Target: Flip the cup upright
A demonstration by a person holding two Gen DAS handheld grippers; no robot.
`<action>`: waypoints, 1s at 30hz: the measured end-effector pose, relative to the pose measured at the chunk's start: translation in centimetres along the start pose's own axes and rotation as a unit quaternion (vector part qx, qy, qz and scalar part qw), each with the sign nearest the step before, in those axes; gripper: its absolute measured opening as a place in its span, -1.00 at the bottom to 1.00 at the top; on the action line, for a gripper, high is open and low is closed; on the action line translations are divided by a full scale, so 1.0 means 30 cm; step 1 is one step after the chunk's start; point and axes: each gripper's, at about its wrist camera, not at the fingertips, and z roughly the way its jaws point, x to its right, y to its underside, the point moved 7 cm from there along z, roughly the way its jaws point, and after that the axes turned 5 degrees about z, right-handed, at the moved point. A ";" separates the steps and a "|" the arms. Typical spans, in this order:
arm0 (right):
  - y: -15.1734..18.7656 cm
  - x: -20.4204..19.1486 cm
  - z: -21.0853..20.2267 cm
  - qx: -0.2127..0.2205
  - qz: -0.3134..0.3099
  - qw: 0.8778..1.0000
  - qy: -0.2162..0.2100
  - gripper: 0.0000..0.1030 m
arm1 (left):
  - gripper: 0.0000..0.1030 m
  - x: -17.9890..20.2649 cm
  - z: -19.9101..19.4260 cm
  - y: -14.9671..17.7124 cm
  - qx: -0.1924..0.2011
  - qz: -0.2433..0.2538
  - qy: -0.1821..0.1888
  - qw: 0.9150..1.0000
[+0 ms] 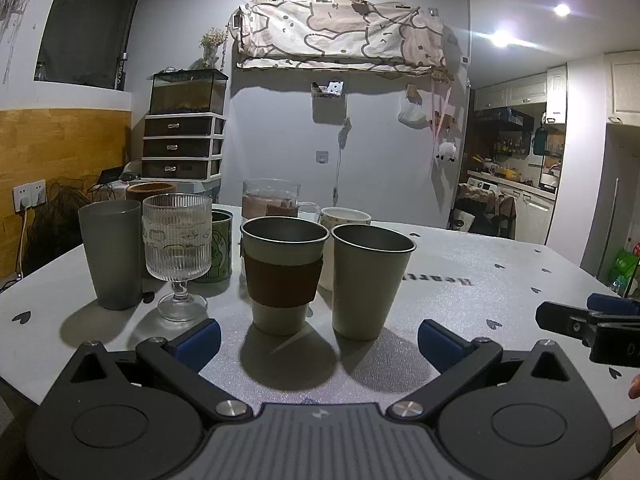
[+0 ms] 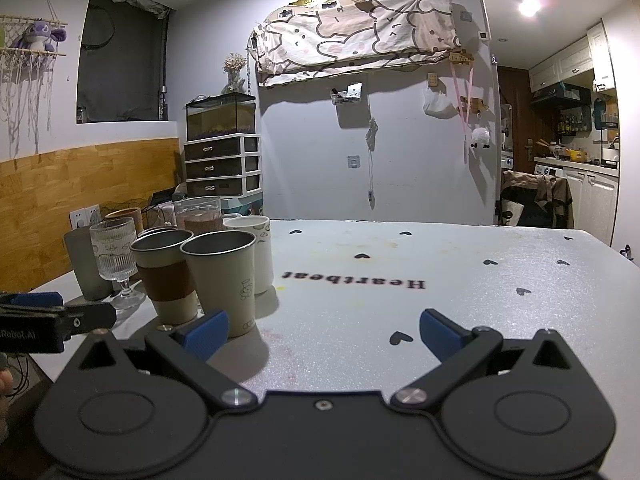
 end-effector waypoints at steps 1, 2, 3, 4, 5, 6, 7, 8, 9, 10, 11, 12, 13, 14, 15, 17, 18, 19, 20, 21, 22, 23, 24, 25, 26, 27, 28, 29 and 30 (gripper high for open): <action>0.001 0.001 0.000 0.000 0.000 1.000 0.000 1.00 | 1.00 -0.001 0.002 0.001 -0.001 0.000 0.000 1.000; 0.000 0.000 0.000 0.000 0.000 1.000 0.000 1.00 | 1.00 -0.001 0.003 0.003 -0.001 0.001 0.000 1.000; 0.000 0.000 0.000 0.000 0.000 1.000 0.000 1.00 | 1.00 -0.002 0.003 0.003 -0.001 0.001 0.000 1.000; 0.000 0.000 0.000 0.000 0.000 1.000 0.000 1.00 | 1.00 -0.002 0.003 0.003 -0.001 0.001 0.000 1.000; 0.000 0.000 0.000 0.000 0.000 1.000 0.000 1.00 | 1.00 -0.002 0.004 0.005 -0.001 0.001 -0.001 1.000; 0.000 0.000 0.000 0.000 0.000 1.000 0.000 1.00 | 1.00 -0.002 0.003 0.003 -0.001 0.001 0.000 1.000; 0.000 0.000 0.000 0.000 0.000 1.000 0.000 1.00 | 1.00 -0.002 0.003 0.002 -0.001 0.001 0.000 1.000; 0.001 0.001 0.000 -0.001 0.000 1.000 0.000 1.00 | 1.00 -0.002 0.004 0.004 -0.002 0.001 -0.001 1.000; 0.003 0.000 -0.001 -0.001 0.001 1.000 0.000 1.00 | 1.00 -0.003 0.004 0.007 -0.002 0.001 -0.002 1.000; 0.003 0.001 -0.001 -0.001 0.001 1.000 0.000 1.00 | 1.00 -0.004 0.007 0.009 -0.002 0.000 -0.003 1.000; 0.004 0.001 -0.001 -0.002 0.001 1.000 0.001 1.00 | 1.00 -0.006 0.007 0.009 -0.002 0.000 -0.004 1.000; 0.004 0.002 -0.002 -0.002 0.001 1.000 0.001 1.00 | 1.00 -0.007 0.009 0.005 -0.002 0.000 -0.004 1.000; 0.005 0.002 -0.003 -0.002 0.001 1.000 0.001 1.00 | 1.00 -0.007 0.009 0.005 -0.002 0.001 -0.004 1.000; 0.005 0.001 -0.002 -0.002 0.001 1.000 0.000 1.00 | 1.00 -0.008 0.009 0.006 -0.003 0.001 -0.004 1.000; 0.005 0.001 -0.001 -0.002 0.001 1.000 0.000 1.00 | 1.00 -0.007 0.009 0.005 -0.003 0.001 -0.004 1.000; 0.006 0.002 -0.002 -0.002 0.001 1.000 0.001 1.00 | 1.00 -0.008 0.009 0.006 -0.003 0.001 -0.004 1.000; 0.005 0.002 -0.002 -0.002 0.001 1.000 0.001 1.00 | 1.00 -0.007 0.009 0.005 -0.003 0.001 -0.004 1.000; 0.004 0.001 -0.001 -0.002 0.001 1.000 0.001 1.00 | 1.00 -0.010 0.012 0.006 -0.003 0.001 -0.005 1.000; 0.005 0.002 -0.002 -0.002 0.002 1.000 0.001 1.00 | 1.00 -0.012 0.013 0.010 -0.004 0.002 -0.005 1.000; 0.004 0.001 -0.001 -0.002 0.001 1.000 0.001 1.00 | 1.00 -0.012 0.014 0.012 -0.005 0.002 -0.005 1.000; 0.005 0.002 -0.002 -0.002 0.001 1.000 0.001 1.00 | 1.00 -0.012 0.014 0.011 -0.005 0.002 -0.005 1.000; 0.005 0.001 -0.002 -0.002 0.001 1.000 0.001 1.00 | 1.00 -0.013 0.013 0.012 -0.005 0.002 -0.006 1.000; 0.005 0.001 -0.002 -0.002 0.001 1.000 0.001 1.00 | 1.00 -0.012 0.014 0.011 -0.005 0.002 -0.006 1.000; 0.004 0.001 -0.002 -0.002 0.001 1.000 0.001 1.00 | 1.00 -0.013 0.014 0.011 -0.005 0.002 -0.006 1.000; 0.004 0.001 -0.002 -0.002 0.001 1.000 0.000 1.00 | 1.00 -0.013 0.015 0.011 -0.005 0.002 -0.007 1.000; 0.004 0.001 -0.002 -0.002 0.001 1.000 0.001 1.00 | 1.00 -0.013 0.016 0.011 -0.005 0.002 -0.007 1.000; 0.004 0.001 -0.001 -0.002 0.001 1.000 0.001 1.00 | 1.00 -0.012 0.016 0.010 -0.005 0.002 -0.006 1.000; 0.004 0.002 -0.002 -0.002 0.001 1.000 0.001 1.00 | 1.00 -0.013 0.016 0.011 -0.005 0.002 -0.007 1.000; 0.004 0.001 -0.001 -0.002 0.001 1.000 0.001 1.00 | 1.00 -0.012 0.016 0.010 -0.005 0.002 -0.007 1.000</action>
